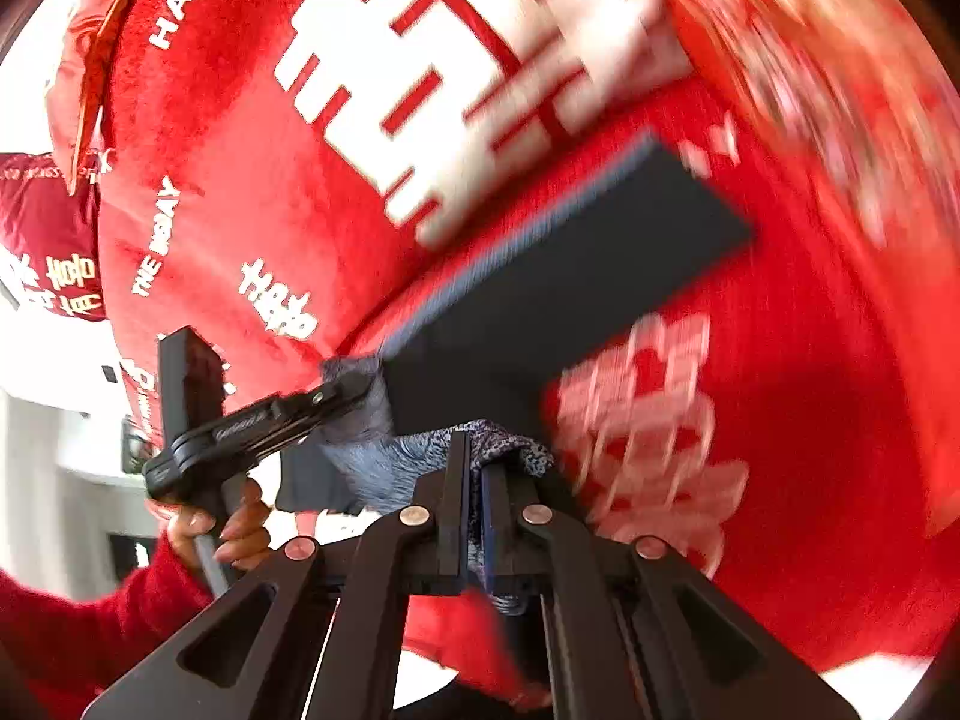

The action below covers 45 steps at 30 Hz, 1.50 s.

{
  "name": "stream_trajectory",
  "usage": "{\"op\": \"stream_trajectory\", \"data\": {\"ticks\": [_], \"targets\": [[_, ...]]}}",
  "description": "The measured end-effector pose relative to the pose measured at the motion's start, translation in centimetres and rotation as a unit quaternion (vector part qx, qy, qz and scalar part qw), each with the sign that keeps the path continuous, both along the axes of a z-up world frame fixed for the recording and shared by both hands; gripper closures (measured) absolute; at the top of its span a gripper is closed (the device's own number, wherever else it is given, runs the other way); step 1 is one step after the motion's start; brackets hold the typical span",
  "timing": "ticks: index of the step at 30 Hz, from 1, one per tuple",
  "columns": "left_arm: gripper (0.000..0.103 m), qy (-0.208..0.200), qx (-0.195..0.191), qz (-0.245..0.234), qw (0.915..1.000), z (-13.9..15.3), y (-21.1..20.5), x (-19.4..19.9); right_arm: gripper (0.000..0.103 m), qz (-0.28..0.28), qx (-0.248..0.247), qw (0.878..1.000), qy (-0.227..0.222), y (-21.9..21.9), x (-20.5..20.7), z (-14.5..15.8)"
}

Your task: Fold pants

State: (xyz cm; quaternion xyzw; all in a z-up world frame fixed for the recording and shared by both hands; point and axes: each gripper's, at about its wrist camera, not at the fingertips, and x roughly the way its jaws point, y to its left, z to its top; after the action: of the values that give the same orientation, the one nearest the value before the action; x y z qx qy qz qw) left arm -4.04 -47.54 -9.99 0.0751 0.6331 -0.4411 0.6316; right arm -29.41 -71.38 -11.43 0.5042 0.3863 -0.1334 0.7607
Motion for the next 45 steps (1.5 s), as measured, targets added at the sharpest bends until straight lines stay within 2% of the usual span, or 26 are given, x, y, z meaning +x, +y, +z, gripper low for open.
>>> {"op": "stream_trajectory", "data": {"ticks": [3,7,10,13,14,15,16,17,18,19,20,22,24,25,26,28,30,33,37,39,42,45], "targets": [[0.081,-0.021,0.009,0.010,0.9997,-0.9,-2.4,1.8,0.100,0.016,-0.019,1.000,0.014,-4.7,3.4,-0.6],[0.081,-0.059,0.033,0.012,0.9976,-1.9,-4.6,2.9,0.100,0.050,-0.052,0.995,0.068,-9.6,8.2,-3.1],[0.081,-0.096,0.060,0.010,0.9935,-2.3,-5.4,3.4,0.098,0.060,-0.060,0.992,0.098,-11.5,10.0,-5.2],[0.079,-0.110,0.091,0.011,0.9897,-3.1,-5.0,4.0,0.096,0.062,-0.057,0.989,0.122,-12.8,10.9,-7.8],[0.057,-0.115,0.099,0.010,0.9884,-3.3,-4.8,3.9,0.095,0.060,-0.057,0.988,0.131,-13.0,10.9,-8.6],[0.030,-0.123,0.104,0.010,0.9869,-3.4,-4.4,3.8,0.094,0.057,-0.057,0.987,0.140,-13.2,10.9,-9.0],[0.025,-0.134,0.103,0.011,0.9856,-3.3,-4.1,3.5,0.082,0.053,-0.057,0.985,0.152,-13.4,10.8,-9.5],[0.025,-0.146,0.103,0.008,0.9838,-3.4,-3.8,3.1,0.055,0.050,-0.057,0.985,0.156,-13.4,10.7,-9.5],[0.025,-0.148,0.109,-0.001,0.9830,-3.6,-3.6,2.7,0.040,0.047,-0.062,0.985,0.153,-13.3,10.5,-9.2],[0.025,-0.148,0.115,-0.006,0.9823,-3.9,-3.6,2.3,0.017,0.039,-0.086,0.984,0.149,-13.0,10.1,-8.2],[0.025,-0.147,0.118,-0.008,0.9820,-4.2,-3.5,1.8,0.015,0.032,-0.105,0.984,0.143,-12.7,9.7,-7.3],[0.025,-0.146,0.122,-0.018,0.9815,-4.7,-3.6,0.9,0.015,0.025,-0.138,0.980,0.143,-11.8,8.8,-5.5],[0.025,-0.150,0.127,-0.033,0.9800,-5.5,-4.4,-0.2,0.018,0.026,-0.163,0.973,0.164,-10.5,8.2,-4.7],[0.025,-0.151,0.129,-0.040,0.9792,-5.9,-4.9,-0.6,0.032,0.033,-0.164,0.971,0.170,-9.9,8.0,-4.9],[0.025,-0.156,0.132,-0.047,0.9778,-6.3,-5.4,-1.0,0.051,0.042,-0.158,0.971,0.175,-9.5,8.0,-5.4],[0.025,-0.171,0.132,-0.054,0.9749,-7.0,-6.4,-1.4,0.062,0.055,-0.136,0.970,0.193,-9.3,8.5,-7.2],[0.025,-0.182,0.145,-0.049,0.9712,-8.2,-7.4,-1.2,0.063,0.054,-0.115,0.973,0.193,-9.6,8.8,-8.6],[0.024,-0.177,0.164,-0.023,0.9702,-10.1,-7.9,0.2,0.066,0.050,-0.127,0.968,0.211,-10.4,9.9,-10.5],[0.022,-0.181,0.167,0.005,0.9692,-10.6,-8.7,2.3,0.066,0.009,-0.142,0.968,0.207,-12.0,10.7,-10.5],[0.022,-0.174,0.170,0.021,0.9697,-10.0,-8.0,3.2,0.066,-0.014,-0.128,0.970,0.207,-12.3,10.6,-10.2],[0.022,-0.177,0.172,0.036,0.9685,-8.5,-5.5,4.2,0.063,-0.023,-0.102,0.979,0.173,-12.0,9.7,-9.2],[0.022,-0.173,0.186,0.045,0.9663,-7.7,-2.1,4.7,0.050,-0.017,-0.063,0.989,0.134,-10.2,8.3,-8.3]]}}
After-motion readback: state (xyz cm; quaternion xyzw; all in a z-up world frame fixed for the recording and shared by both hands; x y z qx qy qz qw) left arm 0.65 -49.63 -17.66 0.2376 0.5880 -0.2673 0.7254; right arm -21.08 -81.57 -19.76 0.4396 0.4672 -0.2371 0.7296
